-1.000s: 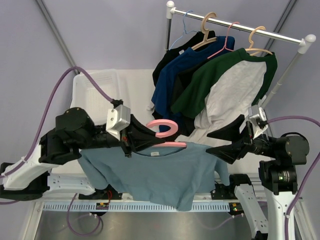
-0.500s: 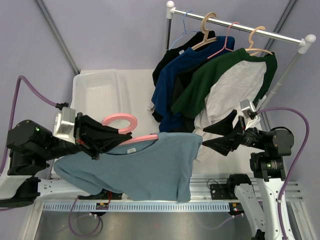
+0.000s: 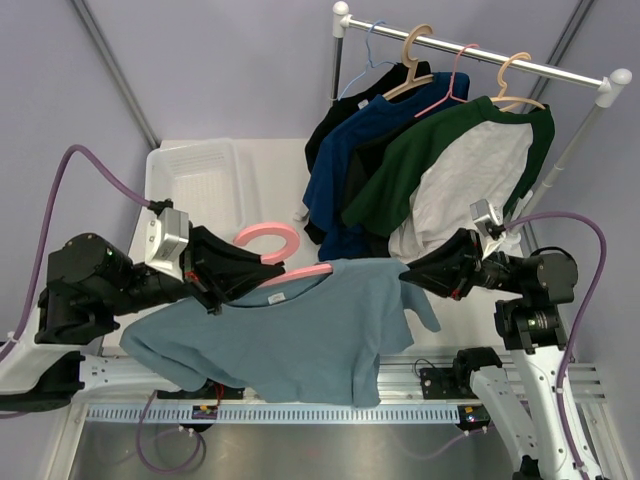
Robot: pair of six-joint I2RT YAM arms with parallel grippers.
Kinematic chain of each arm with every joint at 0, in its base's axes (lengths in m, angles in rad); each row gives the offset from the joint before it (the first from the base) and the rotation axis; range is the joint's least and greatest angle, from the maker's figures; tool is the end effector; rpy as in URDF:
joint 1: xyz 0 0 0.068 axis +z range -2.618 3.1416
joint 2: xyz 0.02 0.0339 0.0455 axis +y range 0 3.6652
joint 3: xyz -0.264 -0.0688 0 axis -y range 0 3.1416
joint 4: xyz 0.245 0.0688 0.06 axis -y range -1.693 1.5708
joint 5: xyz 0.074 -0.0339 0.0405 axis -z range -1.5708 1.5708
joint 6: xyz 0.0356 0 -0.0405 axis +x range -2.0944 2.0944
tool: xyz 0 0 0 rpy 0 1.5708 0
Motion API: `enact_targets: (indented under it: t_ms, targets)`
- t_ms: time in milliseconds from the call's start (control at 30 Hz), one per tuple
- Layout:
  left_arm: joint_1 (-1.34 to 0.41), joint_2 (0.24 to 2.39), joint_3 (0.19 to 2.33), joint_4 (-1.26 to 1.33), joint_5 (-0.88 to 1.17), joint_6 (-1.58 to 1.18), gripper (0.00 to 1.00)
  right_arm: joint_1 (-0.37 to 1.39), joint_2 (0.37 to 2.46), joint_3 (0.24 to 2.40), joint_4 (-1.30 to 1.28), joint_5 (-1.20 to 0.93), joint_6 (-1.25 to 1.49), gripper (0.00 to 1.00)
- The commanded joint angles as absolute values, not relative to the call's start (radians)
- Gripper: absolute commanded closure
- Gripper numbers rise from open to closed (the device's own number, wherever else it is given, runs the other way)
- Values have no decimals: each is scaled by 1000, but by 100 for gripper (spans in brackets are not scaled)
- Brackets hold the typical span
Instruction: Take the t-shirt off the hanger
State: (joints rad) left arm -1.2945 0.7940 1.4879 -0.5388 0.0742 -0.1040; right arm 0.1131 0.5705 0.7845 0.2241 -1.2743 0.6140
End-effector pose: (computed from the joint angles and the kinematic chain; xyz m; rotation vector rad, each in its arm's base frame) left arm 0.0229 -0.0903 0.5215 0.9116 1.2280 -1.1926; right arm 0.0964 0.0452 0.4025 -0.9096 1.2998 1.2933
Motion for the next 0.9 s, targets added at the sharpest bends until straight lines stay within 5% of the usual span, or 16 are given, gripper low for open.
enact_targets:
  t_ms: [0,333,867]
  targets:
    - [-1296,772,1522,-448,11,-94,100,123,583,778,160,-1227,552,96]
    - [-1298,640,1540,-555,-144,-100,100,121,685,770,57,-990,509,100]
    - [-1296,535,1450,-377,-120,-150,100,124,689,741,83,-1020,523,100]
